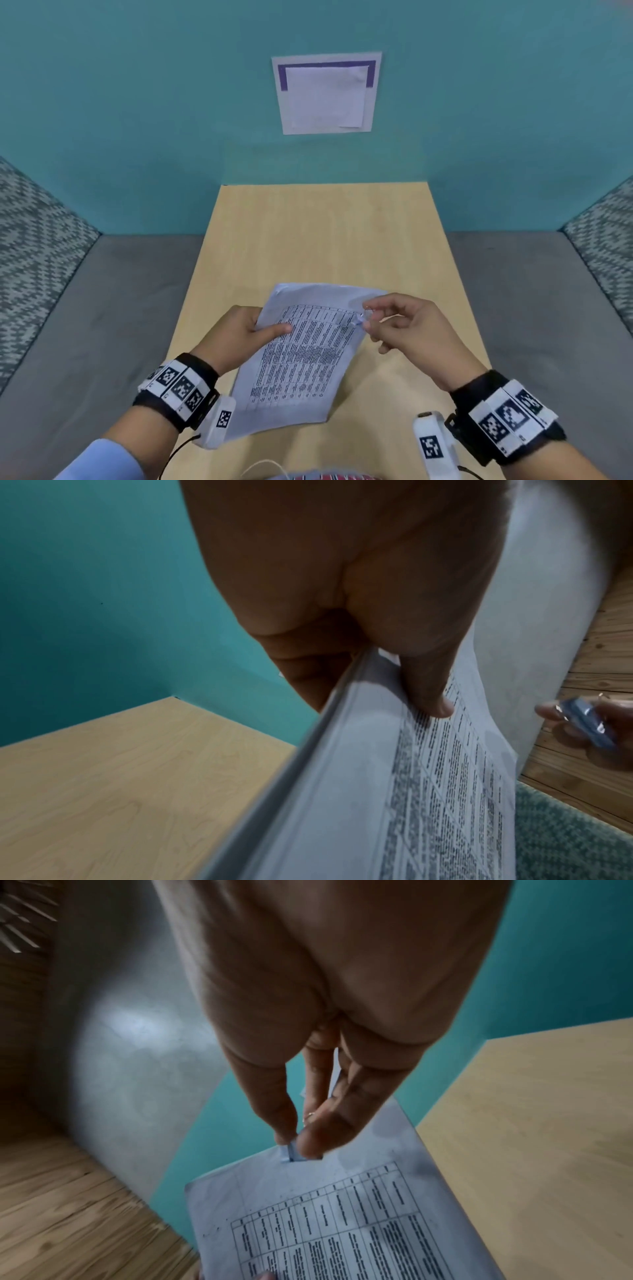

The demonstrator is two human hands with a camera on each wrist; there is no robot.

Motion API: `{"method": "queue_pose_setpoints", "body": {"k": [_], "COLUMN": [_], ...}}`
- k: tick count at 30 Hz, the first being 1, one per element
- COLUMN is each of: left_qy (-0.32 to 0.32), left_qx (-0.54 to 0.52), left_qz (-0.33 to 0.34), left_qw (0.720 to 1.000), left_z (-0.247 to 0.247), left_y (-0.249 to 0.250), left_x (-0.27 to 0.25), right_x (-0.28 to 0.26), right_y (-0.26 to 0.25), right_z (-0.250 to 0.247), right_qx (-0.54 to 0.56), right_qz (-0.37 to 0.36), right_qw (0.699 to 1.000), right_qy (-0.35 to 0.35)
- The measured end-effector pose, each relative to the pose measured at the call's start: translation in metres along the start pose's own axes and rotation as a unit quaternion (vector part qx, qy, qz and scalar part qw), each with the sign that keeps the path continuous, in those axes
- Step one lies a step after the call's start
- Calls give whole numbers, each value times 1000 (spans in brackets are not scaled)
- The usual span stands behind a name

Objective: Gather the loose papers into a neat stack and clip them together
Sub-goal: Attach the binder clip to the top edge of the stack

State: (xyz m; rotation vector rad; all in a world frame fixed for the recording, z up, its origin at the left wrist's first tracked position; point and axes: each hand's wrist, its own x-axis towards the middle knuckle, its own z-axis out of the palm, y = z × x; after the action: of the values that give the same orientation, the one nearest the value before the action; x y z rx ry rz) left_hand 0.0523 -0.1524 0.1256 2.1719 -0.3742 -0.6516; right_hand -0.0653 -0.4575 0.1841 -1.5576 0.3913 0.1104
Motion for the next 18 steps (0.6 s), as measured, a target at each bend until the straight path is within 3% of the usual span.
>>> {"method": "queue_pose_setpoints", "body": {"k": [6,9,18], "left_qy": [4,4,9], "left_qx": [15,19,41], "left_qz": [17,25,52], "left_qw": [1000,1000,998], "left_z": [1,2,-3], "left_y": [4,4,24], "left_x": [-13,-14,-28], "right_x": [-11,-17,-26], "right_y": [-13,-19,-32], "right_z": [9,11,8], "right_qx": [-88,-115,-232], "right_qz": [-64,-97,-217], "right_qw": [994,988,945], "right_qy": [-3,28,82]}}
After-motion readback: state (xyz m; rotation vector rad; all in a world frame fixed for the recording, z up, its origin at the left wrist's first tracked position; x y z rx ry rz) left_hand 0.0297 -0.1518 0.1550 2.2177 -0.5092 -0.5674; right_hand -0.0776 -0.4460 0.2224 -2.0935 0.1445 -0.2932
